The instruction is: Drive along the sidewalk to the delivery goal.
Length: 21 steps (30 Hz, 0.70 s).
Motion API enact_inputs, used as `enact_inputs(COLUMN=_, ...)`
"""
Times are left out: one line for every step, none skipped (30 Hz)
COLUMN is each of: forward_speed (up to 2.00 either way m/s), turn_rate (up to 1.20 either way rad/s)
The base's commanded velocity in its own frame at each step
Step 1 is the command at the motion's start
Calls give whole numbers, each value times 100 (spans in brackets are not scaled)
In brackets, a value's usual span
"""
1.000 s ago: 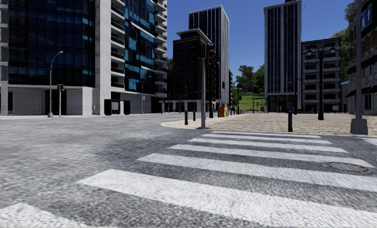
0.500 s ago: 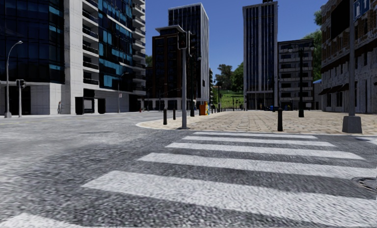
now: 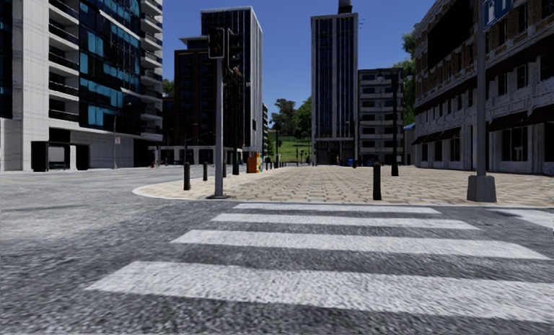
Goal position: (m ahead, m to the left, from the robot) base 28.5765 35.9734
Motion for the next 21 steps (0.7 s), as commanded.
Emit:
enact_inputs(forward_speed=200, turn_rate=-46)
enact_inputs(forward_speed=200, turn_rate=-46)
enact_inputs(forward_speed=200, turn_rate=-46)
enact_inputs(forward_speed=200, turn_rate=-46)
enact_inputs(forward_speed=200, turn_rate=-38)
enact_inputs(forward_speed=200, turn_rate=0)
enact_inputs(forward_speed=200, turn_rate=0)
enact_inputs(forward_speed=200, turn_rate=0)
enact_inputs(forward_speed=200, turn_rate=0)
enact_inputs(forward_speed=200, turn_rate=0)
enact_inputs(forward_speed=200, turn_rate=0)
enact_inputs(forward_speed=200, turn_rate=0)
enact_inputs(forward_speed=200, turn_rate=0)
enact_inputs(forward_speed=200, turn_rate=0)
enact_inputs(forward_speed=200, turn_rate=0)
enact_inputs(forward_speed=200, turn_rate=0)
enact_inputs(forward_speed=200, turn_rate=0)
enact_inputs(forward_speed=200, turn_rate=0)
enact_inputs(forward_speed=200, turn_rate=0)
enact_inputs(forward_speed=200, turn_rate=-5)
enact_inputs(forward_speed=200, turn_rate=-6)
